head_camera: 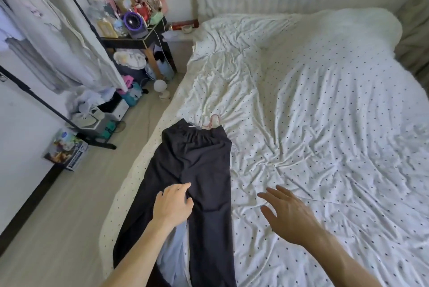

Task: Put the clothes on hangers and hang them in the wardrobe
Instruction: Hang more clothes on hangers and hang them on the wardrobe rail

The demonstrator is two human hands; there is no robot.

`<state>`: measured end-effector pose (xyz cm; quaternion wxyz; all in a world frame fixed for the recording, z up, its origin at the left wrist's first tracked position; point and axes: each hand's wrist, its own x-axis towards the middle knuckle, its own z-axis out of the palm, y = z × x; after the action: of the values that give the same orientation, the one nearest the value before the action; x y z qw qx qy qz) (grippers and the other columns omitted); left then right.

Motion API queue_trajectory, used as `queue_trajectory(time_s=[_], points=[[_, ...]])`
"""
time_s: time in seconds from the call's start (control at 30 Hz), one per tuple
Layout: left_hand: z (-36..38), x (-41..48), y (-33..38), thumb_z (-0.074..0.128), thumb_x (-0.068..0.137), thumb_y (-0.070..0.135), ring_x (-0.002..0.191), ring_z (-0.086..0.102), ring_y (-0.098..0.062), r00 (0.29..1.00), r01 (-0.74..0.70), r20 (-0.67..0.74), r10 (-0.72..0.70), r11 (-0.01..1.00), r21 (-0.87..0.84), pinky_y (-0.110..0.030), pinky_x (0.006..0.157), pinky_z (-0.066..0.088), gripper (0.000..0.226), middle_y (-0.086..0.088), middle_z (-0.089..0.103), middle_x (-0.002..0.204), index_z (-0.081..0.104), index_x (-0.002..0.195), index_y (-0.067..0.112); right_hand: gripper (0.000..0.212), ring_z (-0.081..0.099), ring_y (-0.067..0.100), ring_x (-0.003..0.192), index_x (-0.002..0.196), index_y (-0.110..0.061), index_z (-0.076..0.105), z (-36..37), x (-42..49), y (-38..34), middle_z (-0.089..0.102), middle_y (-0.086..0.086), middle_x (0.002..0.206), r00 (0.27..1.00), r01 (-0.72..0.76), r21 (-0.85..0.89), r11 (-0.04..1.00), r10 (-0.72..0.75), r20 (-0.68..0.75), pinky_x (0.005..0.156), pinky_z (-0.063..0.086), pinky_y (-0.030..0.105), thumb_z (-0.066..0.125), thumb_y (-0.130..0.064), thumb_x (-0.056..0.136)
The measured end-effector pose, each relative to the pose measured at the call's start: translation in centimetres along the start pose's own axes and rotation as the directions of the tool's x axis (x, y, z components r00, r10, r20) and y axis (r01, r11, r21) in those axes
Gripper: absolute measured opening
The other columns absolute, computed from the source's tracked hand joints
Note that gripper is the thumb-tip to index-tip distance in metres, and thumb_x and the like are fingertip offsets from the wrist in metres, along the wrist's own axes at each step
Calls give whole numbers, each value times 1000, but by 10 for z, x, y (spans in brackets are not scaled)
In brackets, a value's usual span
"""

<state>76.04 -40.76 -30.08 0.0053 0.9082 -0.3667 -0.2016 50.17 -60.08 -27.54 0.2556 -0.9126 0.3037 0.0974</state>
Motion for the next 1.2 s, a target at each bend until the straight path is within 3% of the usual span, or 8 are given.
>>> queue_trajectory(time_s=[0.37,0.47,0.57,0.63,0.73,0.9,1.0,1.2], points=[[17,258,-78,47,97,38,138,41,-21,983,-61,181,40,992,111,-43,112,32,53,3,45,149,40,149,29,50,20,21,150,152,-32,31,86,226,0,28,-3,161,953,-214,-32,976,216,212,120,26,38,35,-42,103],[30,321,-90,45,98,40,146,29,-24,979,-87,197,53,982,168,-48,116,28,56,-2,34,157,34,152,29,53,10,24,152,154,-32,25,115,270,15,13,1,166,927,-271,-81,959,282,247,122,20,40,34,-42,103],[42,377,-101,43,100,41,153,8,-26,980,-95,190,54,972,215,-53,121,15,61,-5,16,165,24,156,30,59,-6,27,153,156,-39,10,145,295,29,-13,0,166,887,-330,-150,932,361,289,121,14,49,32,-48,103],[49,410,-110,44,99,42,153,5,-27,987,-86,149,52,970,228,-54,121,13,63,-6,12,166,21,157,29,61,-13,29,152,155,-45,0,171,303,38,-25,-1,163,867,-354,-163,921,388,311,119,12,56,29,-55,101],[59,453,-119,42,99,46,153,7,-29,994,-55,108,31,972,227,-54,121,14,66,-7,13,166,20,158,27,64,-19,29,150,151,-52,-10,212,305,47,-31,-4,160,836,-398,-141,907,421,351,116,16,64,23,-63,98],[75,498,-121,43,97,53,152,8,-31,993,-70,111,43,964,256,-56,120,14,71,-8,9,166,14,158,33,66,-26,28,148,147,-54,-20,242,306,54,-36,-5,157,817,-416,-188,890,456,353,111,14,72,23,-60,99],[81,511,-114,51,92,50,153,2,-26,988,-128,119,99,955,267,-57,120,9,69,-5,7,167,24,155,36,67,-25,27,149,147,-55,-17,241,310,58,-36,-7,157,816,-401,-186,897,442,374,110,15,72,27,-64,97],[72,505,-103,70,77,40,149,13,-29,985,-170,21,173,923,344,-57,118,4,51,-6,37,151,57,120,18,71,-23,25,150,149,-55,-10,229,312,61,-31,-9,160,784,-400,-165,902,430,448,112,20,68,36,-64,96]])
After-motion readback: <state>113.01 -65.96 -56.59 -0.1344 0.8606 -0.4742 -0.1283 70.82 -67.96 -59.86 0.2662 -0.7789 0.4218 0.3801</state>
